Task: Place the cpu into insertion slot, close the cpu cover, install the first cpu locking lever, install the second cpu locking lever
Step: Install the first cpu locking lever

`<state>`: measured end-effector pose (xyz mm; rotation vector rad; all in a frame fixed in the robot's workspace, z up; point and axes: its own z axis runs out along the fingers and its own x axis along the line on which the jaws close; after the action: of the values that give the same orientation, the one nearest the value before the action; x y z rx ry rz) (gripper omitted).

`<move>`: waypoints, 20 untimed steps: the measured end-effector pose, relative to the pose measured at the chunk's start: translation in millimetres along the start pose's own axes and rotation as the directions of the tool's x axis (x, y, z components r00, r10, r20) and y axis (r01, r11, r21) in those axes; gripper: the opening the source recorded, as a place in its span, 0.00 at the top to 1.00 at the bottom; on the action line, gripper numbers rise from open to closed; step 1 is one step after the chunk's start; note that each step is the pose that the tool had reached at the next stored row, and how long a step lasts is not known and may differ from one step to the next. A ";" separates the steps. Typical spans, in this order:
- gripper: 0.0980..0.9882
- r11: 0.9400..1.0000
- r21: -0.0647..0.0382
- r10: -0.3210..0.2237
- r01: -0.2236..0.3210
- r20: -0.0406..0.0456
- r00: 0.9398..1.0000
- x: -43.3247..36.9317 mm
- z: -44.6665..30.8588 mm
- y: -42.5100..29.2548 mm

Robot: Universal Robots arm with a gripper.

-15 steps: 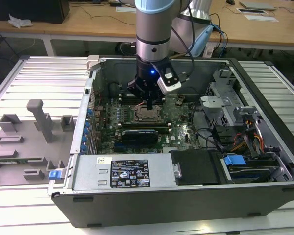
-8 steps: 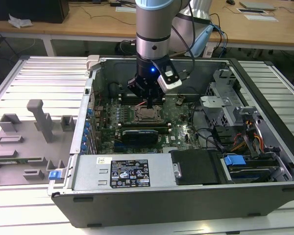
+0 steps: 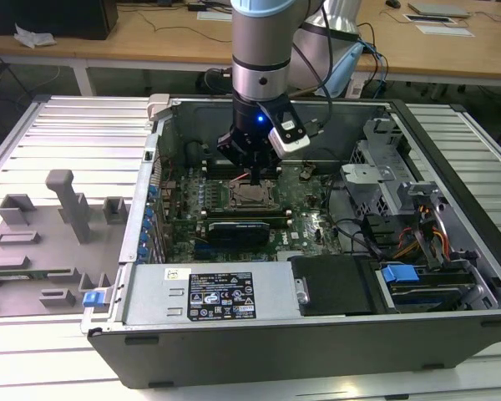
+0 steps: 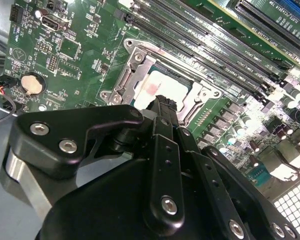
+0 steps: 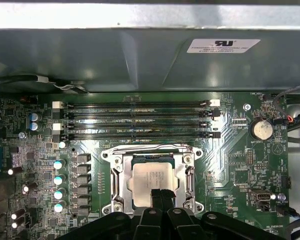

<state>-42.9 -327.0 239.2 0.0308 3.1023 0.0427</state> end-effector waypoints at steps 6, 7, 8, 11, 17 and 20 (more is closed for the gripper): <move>0.99 1.000 0.000 0.000 0.000 0.002 1.000 0.0 -0.1 1.2; 0.99 1.000 0.000 0.000 0.000 0.004 1.000 0.0 0.0 1.9; 0.99 1.000 0.000 0.000 0.000 0.007 1.000 0.1 0.1 2.6; 0.99 1.000 -0.001 -0.001 0.001 0.021 1.000 0.5 0.8 6.2; 0.99 0.999 -0.038 0.002 0.000 0.058 0.998 3.4 1.5 16.5; 0.99 0.996 -0.085 0.006 -0.001 0.064 0.998 5.1 1.4 17.3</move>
<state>-47.7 -309.6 238.1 0.0346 3.0325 0.1706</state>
